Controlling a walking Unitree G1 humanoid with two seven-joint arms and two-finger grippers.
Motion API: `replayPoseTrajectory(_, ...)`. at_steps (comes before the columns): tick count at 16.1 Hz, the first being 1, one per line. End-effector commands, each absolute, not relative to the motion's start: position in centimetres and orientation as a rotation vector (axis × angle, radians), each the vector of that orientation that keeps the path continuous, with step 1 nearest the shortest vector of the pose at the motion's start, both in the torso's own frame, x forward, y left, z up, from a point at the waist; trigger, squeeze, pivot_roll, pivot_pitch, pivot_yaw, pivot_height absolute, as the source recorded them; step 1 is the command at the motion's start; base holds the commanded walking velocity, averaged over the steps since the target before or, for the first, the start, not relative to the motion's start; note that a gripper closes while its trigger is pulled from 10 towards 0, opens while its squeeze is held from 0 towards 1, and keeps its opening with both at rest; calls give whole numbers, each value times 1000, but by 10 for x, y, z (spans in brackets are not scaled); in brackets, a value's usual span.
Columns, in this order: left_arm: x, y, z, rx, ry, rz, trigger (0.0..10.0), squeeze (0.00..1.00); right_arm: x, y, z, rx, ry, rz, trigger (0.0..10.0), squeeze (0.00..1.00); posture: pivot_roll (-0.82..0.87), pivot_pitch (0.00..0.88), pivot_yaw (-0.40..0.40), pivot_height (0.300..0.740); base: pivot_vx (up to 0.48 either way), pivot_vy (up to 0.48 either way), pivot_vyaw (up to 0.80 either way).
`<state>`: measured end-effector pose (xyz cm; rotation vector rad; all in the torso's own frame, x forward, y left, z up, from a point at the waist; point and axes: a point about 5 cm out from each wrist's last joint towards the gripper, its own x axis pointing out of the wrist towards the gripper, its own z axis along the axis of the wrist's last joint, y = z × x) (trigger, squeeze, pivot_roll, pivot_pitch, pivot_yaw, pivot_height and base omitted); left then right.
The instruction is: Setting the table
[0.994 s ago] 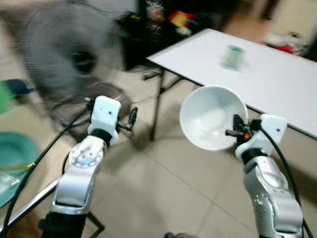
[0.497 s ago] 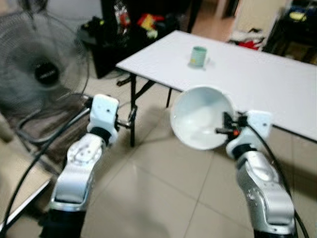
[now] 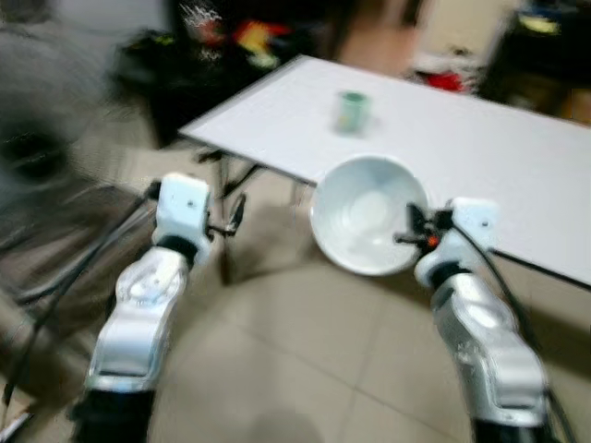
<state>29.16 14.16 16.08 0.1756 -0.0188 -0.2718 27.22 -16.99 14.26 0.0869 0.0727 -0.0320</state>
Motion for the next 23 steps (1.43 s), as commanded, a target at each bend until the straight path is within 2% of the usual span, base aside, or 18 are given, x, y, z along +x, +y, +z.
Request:
replayPoseTrajectory(1, 292, 149, 164, 193, -25, -258, 10000, 0, 275, -164, 151, 101, 34, -13, 10000, 0, 45, 0, -42, 740, 398, 0, 0)
replayPoseTrajectory(23, 294, 147, 165, 205, -42, -291, 10000, 0, 282, -162, 149, 147, 52, 3, 10000, 0, 67, 0, -60, 740, 404, 0, -31)
